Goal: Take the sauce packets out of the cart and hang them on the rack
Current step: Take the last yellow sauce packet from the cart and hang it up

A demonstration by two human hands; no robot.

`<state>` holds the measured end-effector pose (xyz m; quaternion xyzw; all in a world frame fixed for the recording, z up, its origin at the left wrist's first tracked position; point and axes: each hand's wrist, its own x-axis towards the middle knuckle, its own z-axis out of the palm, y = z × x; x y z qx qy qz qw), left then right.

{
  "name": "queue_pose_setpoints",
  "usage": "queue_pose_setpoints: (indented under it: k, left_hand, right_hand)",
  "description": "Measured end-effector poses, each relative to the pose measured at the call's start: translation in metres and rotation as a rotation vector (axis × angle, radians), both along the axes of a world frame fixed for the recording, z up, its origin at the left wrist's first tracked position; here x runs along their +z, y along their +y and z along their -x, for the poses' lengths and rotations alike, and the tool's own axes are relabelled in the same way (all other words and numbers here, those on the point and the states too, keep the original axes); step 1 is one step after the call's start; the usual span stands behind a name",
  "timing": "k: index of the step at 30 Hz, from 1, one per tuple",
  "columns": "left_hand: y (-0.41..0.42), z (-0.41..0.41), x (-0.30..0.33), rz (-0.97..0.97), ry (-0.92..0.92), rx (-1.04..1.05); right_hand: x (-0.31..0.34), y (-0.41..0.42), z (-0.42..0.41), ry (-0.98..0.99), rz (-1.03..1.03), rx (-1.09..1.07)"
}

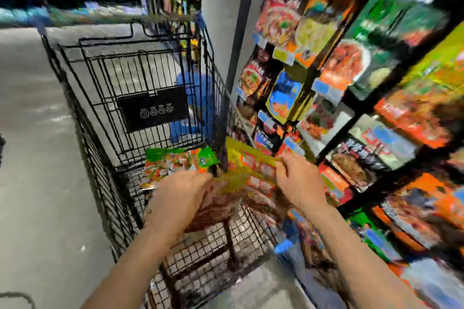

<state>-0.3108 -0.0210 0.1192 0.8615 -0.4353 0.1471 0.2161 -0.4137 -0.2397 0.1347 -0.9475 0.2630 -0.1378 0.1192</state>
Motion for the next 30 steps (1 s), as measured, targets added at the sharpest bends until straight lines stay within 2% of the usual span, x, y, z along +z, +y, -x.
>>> queue_pose_setpoints:
  k: [5, 10, 16, 22, 27, 30]
  left_hand:
    - [-0.046, -0.007, 0.062, -0.027, -0.246, -0.212]
    - [-0.109, 0.014, 0.129, 0.185, -0.43, -0.409]
    - [-0.174, 0.063, 0.211, 0.374, -0.473, -0.496]
    - [-0.237, 0.102, 0.275, 0.582, -0.449, -0.551]
    - [-0.284, 0.115, 0.317, 0.732, -0.433, -0.595]
    - [-0.301, 0.115, 0.336, 0.803, -0.494, -0.559]
  right_hand:
    - [0.088, -0.024, 0.05, -0.197, 0.154, -0.114]
    - [0.168, -0.062, 0.119, -0.4, 0.322, -0.187]
    - [0.265, -0.112, 0.197, -0.54, 0.491, -0.245]
    - [0.342, -0.161, 0.253, -0.561, 0.668, -0.27]
    - [0.389, -0.188, 0.27, -0.585, 0.768, -0.253]
    - [0.409, -0.201, 0.265, -0.591, 0.782, -0.25]
